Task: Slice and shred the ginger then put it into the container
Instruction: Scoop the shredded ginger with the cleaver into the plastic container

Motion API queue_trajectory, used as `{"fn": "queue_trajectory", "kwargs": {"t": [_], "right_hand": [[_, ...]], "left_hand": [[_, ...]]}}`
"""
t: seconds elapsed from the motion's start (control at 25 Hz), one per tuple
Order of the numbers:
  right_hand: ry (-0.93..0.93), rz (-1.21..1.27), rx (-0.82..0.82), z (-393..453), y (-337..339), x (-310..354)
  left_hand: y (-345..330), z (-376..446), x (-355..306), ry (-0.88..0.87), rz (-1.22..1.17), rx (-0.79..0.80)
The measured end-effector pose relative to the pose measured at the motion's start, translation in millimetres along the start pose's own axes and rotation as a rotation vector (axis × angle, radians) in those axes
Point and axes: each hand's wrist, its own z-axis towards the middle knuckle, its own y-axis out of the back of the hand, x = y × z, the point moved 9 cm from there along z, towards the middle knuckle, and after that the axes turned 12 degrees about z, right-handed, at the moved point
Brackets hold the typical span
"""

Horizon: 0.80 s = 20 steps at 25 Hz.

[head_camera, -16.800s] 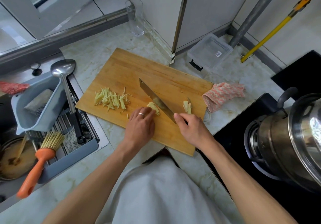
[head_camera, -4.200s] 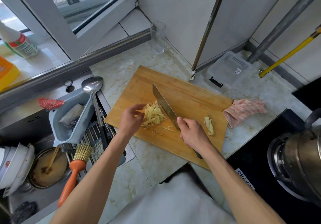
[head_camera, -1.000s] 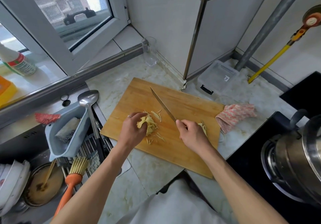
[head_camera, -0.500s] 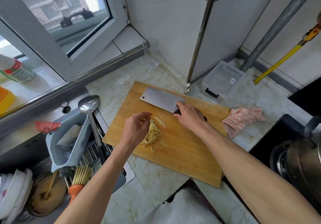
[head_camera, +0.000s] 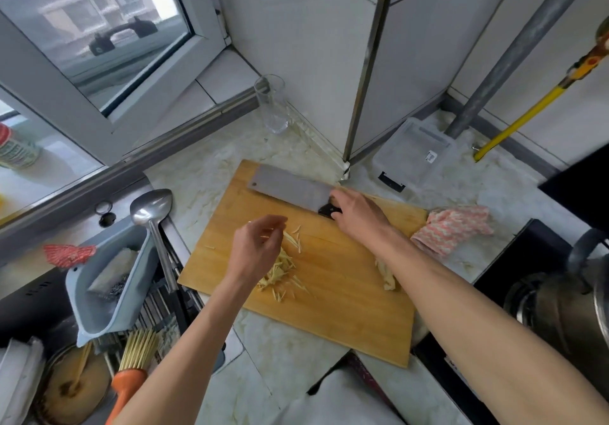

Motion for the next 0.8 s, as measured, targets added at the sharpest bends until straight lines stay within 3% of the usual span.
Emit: {"fn": "queue_trajectory", "kwargs": {"t": [0.2, 0.36, 0.56, 0.8], "right_hand": [[-0.068, 0.068, -0.265, -43.0, 80.4, -40.9], [-0.420, 0.340, -0.507, -61.8, 119.5, -104.3], [-0.809, 0.819, -0.494, -45.0, 88.7, -153.5], [-0.871, 1.234, -0.577, -34.8, 67.6, -165.9]], "left_hand": [[-32.2, 5.9, -34.1, 0.025, -0.157, 0.085], [-60.9, 20.9, -63.3, 0.073, -0.288, 0.163], [-76.7, 33.1, -89.7, 0.095, -0.380, 0.196], [-76.0, 36.8, -81.9, 0.167, -0.353, 0.198]]}}
